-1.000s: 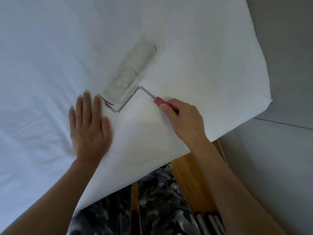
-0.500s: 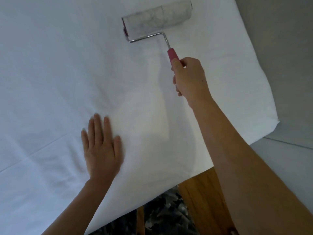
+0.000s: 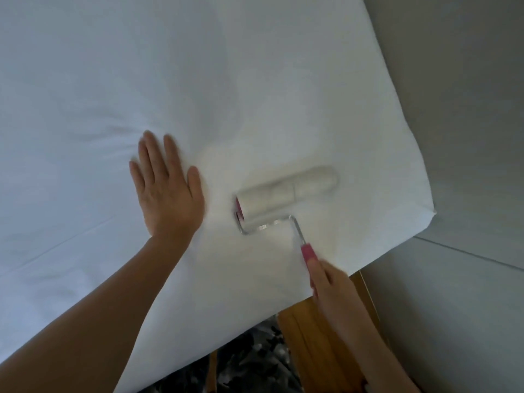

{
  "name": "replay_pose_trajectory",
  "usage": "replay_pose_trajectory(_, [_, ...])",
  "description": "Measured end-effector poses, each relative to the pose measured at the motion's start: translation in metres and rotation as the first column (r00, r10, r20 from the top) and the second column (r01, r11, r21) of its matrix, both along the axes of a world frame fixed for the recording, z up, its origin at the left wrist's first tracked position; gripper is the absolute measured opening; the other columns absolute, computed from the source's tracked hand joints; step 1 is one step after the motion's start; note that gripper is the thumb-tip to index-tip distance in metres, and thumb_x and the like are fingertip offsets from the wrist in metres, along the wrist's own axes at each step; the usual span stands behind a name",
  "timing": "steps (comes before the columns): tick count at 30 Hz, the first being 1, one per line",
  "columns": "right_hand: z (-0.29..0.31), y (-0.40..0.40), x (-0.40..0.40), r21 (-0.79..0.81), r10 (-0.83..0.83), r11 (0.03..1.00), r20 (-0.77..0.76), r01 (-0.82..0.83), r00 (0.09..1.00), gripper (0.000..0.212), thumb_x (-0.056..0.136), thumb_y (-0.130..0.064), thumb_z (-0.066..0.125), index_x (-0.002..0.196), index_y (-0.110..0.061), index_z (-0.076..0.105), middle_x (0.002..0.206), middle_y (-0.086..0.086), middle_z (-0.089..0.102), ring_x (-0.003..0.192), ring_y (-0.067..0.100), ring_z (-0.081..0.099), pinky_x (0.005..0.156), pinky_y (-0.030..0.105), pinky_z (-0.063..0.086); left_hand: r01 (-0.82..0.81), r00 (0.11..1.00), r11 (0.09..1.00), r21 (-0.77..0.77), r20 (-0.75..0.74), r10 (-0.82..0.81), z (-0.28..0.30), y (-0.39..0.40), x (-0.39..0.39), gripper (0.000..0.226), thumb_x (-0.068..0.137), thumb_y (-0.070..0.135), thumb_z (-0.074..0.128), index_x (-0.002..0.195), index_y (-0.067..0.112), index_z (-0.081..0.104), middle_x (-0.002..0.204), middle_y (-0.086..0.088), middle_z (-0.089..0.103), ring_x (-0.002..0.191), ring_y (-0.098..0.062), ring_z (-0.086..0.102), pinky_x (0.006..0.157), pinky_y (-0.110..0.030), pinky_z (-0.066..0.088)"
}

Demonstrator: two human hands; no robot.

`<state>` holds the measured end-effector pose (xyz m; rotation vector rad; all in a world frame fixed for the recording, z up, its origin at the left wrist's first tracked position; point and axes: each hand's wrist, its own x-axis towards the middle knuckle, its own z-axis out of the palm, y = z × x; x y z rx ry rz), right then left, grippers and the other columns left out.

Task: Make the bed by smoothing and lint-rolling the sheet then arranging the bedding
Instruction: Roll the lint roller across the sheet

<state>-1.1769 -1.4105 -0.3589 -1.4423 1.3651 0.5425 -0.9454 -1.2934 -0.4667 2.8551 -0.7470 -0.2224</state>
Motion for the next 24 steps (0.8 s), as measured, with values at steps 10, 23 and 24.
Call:
replay_pose_trajectory(10, [0.002, -0.01, 0.012, 0.015, 0.055, 0.998, -0.004, -0.055, 0.998, 0.042, 0.099, -0.044, 0.038, 0.07, -0.016, 0.048, 0.053, -0.009, 0.041, 0.045, 0.002, 0.037, 0.047, 0.017, 0.033, -0.012, 1.0, 0.998, -0.066, 0.009, 0.013, 0.001, 0.003, 0.005, 0.056, 0.101, 0.029, 0.028, 0.152, 0.007, 0.022, 0.158, -0.021, 0.018, 0.147, -0.034, 0.016, 0.12, -0.044, 0.009])
replay_pose_trajectory(23, [-0.01, -0.083, 0.215, -0.335, 0.197, 0.936, 0.237, -0.111, 0.951, 0.042, 0.098, -0.045, 0.039, 0.074, -0.013, 0.05, 0.06, 0.001, 0.047, 0.047, 0.015, 0.04, 0.048, 0.026, 0.031, 0.152, 0.988, 0.988, -0.028, 0.03, -0.151, 0.005, 0.034, 0.016, 0.055, 0.101, 0.029, 0.024, 0.152, 0.009, 0.025, 0.159, -0.018, 0.019, 0.148, -0.03, 0.016, 0.121, -0.04, 0.006])
replay_pose_trajectory(24, [-0.006, -0.081, 0.213, -0.334, 0.213, 0.935, 0.255, -0.12, 0.943, 0.04, 0.098, -0.043, 0.039, 0.076, -0.012, 0.049, 0.059, 0.001, 0.044, 0.047, 0.015, 0.037, 0.049, 0.027, 0.03, 0.136, 0.991, 0.99, -0.027, 0.023, -0.135, 0.005, 0.038, 0.015, 0.055, 0.101, 0.029, 0.023, 0.152, 0.009, 0.024, 0.159, -0.017, 0.018, 0.148, -0.029, 0.015, 0.121, -0.04, 0.004])
